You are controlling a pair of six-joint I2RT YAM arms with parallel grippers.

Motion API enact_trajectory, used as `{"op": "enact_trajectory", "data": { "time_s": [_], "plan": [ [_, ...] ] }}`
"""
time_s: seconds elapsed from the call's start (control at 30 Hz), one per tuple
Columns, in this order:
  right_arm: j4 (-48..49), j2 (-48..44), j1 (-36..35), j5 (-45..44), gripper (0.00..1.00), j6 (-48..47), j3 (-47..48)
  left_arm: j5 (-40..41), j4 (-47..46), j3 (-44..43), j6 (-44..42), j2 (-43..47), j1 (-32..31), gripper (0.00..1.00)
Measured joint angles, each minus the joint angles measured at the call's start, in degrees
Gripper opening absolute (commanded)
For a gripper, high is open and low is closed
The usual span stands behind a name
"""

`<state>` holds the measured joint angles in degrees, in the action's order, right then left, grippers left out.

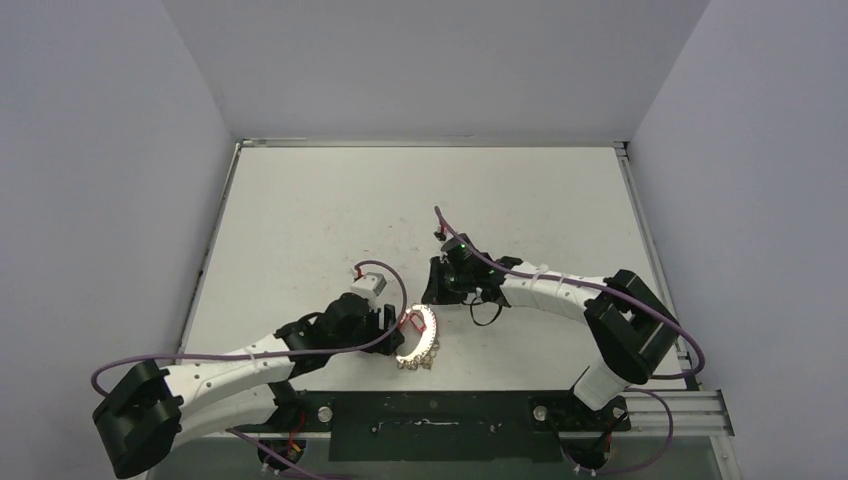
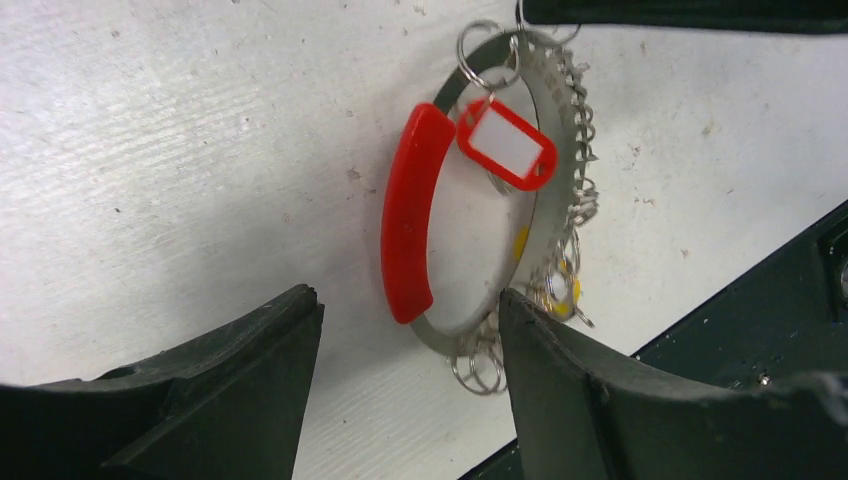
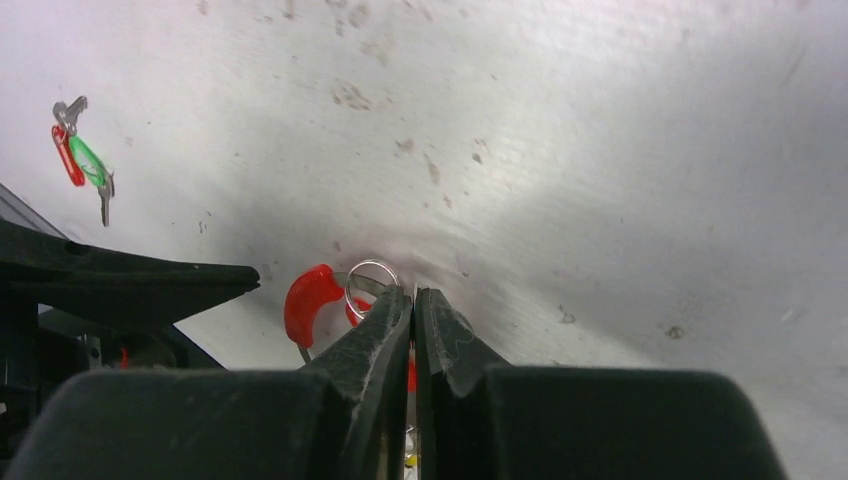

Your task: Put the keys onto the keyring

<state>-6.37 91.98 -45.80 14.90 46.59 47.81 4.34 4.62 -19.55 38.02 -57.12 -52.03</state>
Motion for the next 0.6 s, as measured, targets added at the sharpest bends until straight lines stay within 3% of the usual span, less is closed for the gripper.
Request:
{"op": "enact_trajectory", "data": {
  "time_s": [0.23,0.6],
  "plan": [
    [-9.0,-0.1,-0.2,0.5,0.00,-19.6,11.5,3.1,4.0,-0.9,-5.4,10.9,0.0,0.61],
    [-15.6,-5.5,-9.8,9.4,0.00,-46.6,13.0,3.8,0.3,3.0,-16.9,32.9,0.0,0.47]
  ]
}}
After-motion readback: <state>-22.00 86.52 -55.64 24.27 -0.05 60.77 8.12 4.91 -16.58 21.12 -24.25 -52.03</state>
